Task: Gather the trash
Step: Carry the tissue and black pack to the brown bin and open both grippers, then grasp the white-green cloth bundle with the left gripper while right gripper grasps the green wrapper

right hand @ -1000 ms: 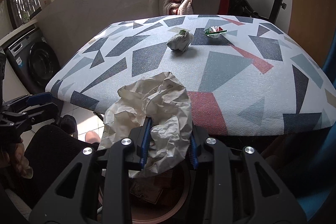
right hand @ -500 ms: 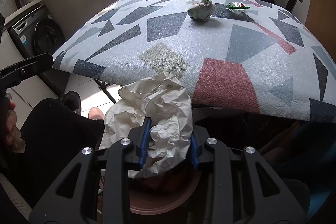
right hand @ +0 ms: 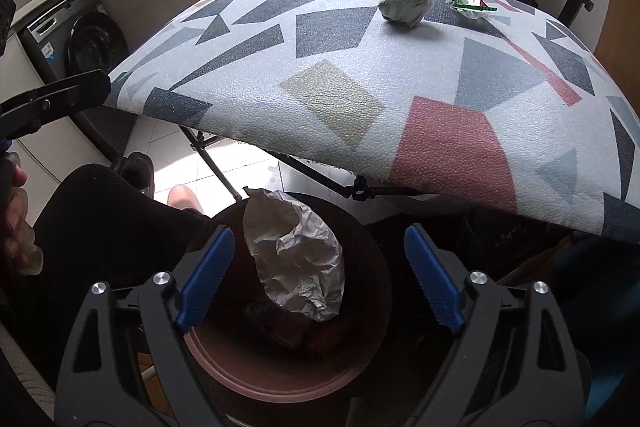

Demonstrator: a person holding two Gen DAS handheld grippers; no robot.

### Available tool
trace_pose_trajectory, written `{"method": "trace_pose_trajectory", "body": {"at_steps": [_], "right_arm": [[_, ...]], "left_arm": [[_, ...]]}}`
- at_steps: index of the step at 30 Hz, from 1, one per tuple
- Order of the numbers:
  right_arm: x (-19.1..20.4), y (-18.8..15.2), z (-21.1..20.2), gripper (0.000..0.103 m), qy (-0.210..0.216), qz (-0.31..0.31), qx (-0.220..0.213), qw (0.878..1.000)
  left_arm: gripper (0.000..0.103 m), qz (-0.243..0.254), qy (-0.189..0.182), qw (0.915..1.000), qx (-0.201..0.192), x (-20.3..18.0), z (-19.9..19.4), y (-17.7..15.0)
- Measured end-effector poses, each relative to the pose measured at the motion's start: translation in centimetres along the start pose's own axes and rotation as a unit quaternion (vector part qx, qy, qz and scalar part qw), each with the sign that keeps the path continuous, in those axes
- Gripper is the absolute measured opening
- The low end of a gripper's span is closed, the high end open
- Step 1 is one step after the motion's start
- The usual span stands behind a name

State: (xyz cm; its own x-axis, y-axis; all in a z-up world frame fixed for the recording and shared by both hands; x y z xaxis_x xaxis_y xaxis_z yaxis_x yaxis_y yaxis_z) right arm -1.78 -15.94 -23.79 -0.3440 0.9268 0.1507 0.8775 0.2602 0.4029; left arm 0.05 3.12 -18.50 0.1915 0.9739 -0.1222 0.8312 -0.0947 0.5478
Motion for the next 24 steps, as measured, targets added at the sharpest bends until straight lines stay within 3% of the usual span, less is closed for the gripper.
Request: {"method": "trace_pose_trajectory", "body": {"at_steps": [5,24], "right_arm": [[0.1,0.1,0.3,0.096,-0.003,-0.002,0.007,1.0],[-4.6,2.9,-1.5,0.097,-0.027,0.059,-0.03,0.997]], "left_arm": [[0.096,0.0,0.001,1.0,-0.001,0.1,0.1,0.1],[0.096,0.001,0.005,0.9997,-0.023,0.6,0.2,3.2]]}}
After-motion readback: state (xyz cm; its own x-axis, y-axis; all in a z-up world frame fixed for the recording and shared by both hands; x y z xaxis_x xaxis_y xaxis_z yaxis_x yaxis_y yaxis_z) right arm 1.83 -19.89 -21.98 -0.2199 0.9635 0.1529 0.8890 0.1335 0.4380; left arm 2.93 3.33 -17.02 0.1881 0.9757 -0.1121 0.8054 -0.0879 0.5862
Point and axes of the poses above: each gripper's, at about its wrist camera, not at the fingertips, and z roughly the way its jaws point, x to its left, y to its top, the point moved 3 cm from there along z, roughly the way its jaws point, and after that the axes turned 10 degrees about x, right-handed, at the moved point
